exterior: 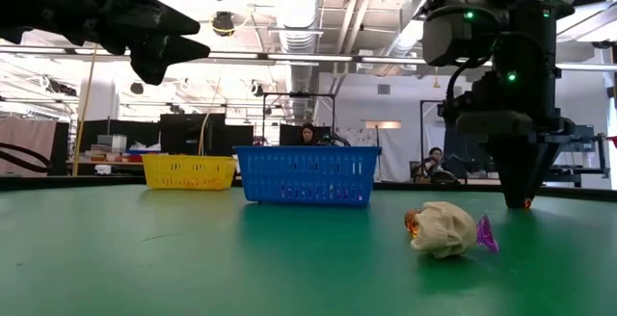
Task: Sort Halloween decoration
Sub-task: Put the pumpkin toy into the yellow bin
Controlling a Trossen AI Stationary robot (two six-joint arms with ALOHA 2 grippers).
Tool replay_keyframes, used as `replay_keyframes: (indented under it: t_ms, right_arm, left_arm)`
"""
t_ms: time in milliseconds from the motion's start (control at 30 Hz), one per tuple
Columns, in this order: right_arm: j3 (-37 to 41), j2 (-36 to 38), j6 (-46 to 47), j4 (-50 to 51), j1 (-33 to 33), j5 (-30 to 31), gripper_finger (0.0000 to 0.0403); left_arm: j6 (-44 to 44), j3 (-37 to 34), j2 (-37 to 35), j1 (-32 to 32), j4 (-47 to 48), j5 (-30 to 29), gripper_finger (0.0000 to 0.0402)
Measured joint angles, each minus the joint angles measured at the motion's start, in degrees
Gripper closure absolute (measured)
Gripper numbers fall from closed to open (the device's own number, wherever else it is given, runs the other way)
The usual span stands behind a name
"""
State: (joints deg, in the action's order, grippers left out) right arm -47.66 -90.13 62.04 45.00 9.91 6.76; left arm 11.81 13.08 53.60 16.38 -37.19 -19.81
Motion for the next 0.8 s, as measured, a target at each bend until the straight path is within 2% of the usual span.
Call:
replay_keyframes:
  t_ms: [167,400,567,667,800]
  right_arm:
    - [-1.05,-0.02,-0.19,0.54,0.47,-0.17,0.0263]
    - [-6.81,-0.09,-1.34,0.48,2.31,-0.33,0.0263]
    - [-12.87,-0.07,-3.96,-0.24,3.22,3.12,0.0263]
    - [-16.2,-0.04,-7.22,-3.29,3.29,6.25,0.0263]
    - [-18.59,-0.04,-14.56,-13.22,2.7,8.06,0.0263]
  left_arm:
    - [0.0,0.0,0.0,0.0,-0.01,-0.02,0.0211]
    - [-0.02,0.0,0.0,0.0,0.0,-0.04,0.0211]
    - [-0.02,0.0,0.0,-0.02,0.0,-0.04,0.0211]
    - [-0.02,0.0,0.0,-0.01,0.0,-0.02,0.0211]
    - [0.0,0.0,0.0,0.0,0.0,-0.02,0.0211]
